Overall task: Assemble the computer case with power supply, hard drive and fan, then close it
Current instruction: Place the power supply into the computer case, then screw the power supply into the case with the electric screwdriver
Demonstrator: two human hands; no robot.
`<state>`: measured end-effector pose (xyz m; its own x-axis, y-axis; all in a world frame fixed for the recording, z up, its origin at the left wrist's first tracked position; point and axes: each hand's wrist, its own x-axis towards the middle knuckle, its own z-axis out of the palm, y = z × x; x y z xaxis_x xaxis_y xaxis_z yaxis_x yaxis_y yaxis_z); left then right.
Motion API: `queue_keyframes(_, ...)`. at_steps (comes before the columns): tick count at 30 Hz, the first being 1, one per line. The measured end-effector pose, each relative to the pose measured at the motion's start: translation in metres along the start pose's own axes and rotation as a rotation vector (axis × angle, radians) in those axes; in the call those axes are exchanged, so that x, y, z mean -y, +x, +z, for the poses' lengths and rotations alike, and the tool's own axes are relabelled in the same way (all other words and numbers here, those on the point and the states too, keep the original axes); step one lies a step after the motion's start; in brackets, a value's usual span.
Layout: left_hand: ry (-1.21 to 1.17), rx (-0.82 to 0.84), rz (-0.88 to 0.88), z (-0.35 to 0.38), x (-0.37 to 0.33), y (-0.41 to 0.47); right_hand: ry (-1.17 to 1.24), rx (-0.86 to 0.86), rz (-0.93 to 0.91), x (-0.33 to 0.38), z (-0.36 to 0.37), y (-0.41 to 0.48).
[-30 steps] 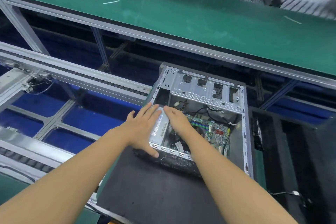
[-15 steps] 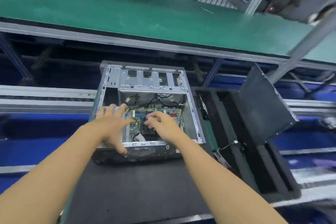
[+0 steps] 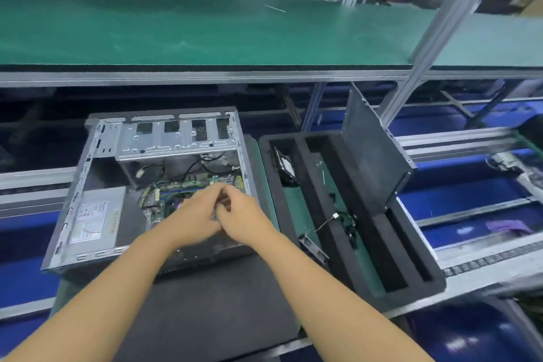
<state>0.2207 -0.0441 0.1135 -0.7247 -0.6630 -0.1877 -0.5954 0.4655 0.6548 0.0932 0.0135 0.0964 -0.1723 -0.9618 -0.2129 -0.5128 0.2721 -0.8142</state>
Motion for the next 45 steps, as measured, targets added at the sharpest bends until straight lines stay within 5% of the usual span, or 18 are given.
queue_keyframes(5, -0.09, -0.072, -0.046, 0.039, -0.033, 0.028, 0.073, -0.007, -0.056, -0.029, -0.04, -0.015)
queue_keyframes(8, 0.114, -0.301, -0.162, 0.059, -0.045, 0.033, 0.133, -0.031, -0.088, -0.046, -0.057, -0.019)
queue_keyframes(11, 0.186, -0.451, -0.066, 0.07, -0.061, 0.035, 0.155, -0.077, -0.087, -0.062, -0.077, -0.021)
queue_keyframes(14, 0.025, -0.456, -0.024, 0.073, -0.073, 0.033, 0.181, -0.092, -0.112, -0.071, -0.087, -0.023)
queue_keyframes(22, 0.03, -0.529, -0.278, 0.056, -0.056, -0.011, 0.191, 0.011, -0.213, -0.034, -0.055, -0.025)
queue_keyframes(31, -0.134, -0.72, -0.315, 0.026, 0.019, -0.148, 0.121, 0.198, -0.337, 0.059, 0.067, -0.054)
queue_keyframes(45, -0.392, -0.846, -0.908, 0.065, 0.182, -0.431, -0.083, 0.613, -0.346, 0.125, 0.348, -0.154)
